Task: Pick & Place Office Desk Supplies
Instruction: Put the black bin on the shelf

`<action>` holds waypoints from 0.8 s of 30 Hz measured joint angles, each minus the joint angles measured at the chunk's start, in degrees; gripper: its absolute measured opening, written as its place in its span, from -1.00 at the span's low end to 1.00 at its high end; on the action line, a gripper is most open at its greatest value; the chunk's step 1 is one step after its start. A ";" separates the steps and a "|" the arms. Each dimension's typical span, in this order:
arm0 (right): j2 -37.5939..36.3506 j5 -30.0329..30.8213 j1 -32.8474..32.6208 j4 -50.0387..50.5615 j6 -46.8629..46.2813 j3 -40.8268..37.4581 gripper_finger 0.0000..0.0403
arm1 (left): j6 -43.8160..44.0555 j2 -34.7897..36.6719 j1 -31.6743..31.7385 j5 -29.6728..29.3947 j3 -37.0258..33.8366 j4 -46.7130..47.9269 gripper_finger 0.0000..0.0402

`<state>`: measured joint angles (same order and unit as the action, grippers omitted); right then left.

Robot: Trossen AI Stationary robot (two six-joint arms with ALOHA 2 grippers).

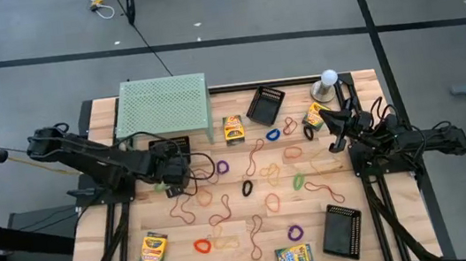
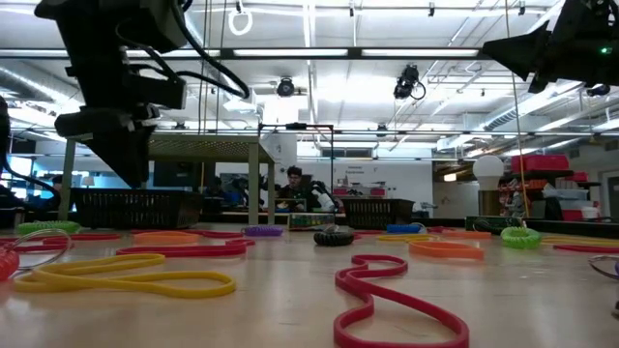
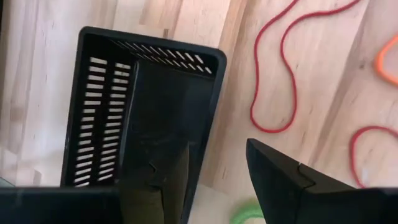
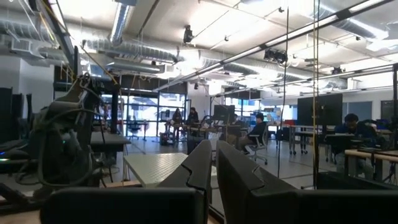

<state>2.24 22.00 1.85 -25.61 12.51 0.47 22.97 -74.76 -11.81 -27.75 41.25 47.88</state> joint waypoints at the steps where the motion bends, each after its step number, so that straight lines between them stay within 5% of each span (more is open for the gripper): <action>1: 0.00 -0.02 0.00 -0.14 0.00 0.00 -0.83 | -0.94 0.00 0.42 0.06 -0.34 -0.06 -0.16; 12: 0.00 -0.23 -0.02 -0.76 0.75 0.00 -0.83 | -1.24 0.00 3.19 2.53 -2.90 -1.95 -0.47; 18: 0.00 -0.42 -0.01 -0.94 1.49 0.01 -0.83 | 0.38 0.00 2.81 5.36 1.33 -1.28 -0.93; 24: -0.02 -0.42 -0.01 -1.80 1.57 0.00 -0.83 | 3.93 0.00 2.79 8.77 8.76 2.82 -0.97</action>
<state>2.22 21.58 1.83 -27.41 14.08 0.47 26.90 -74.76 -9.02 -18.98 50.01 50.70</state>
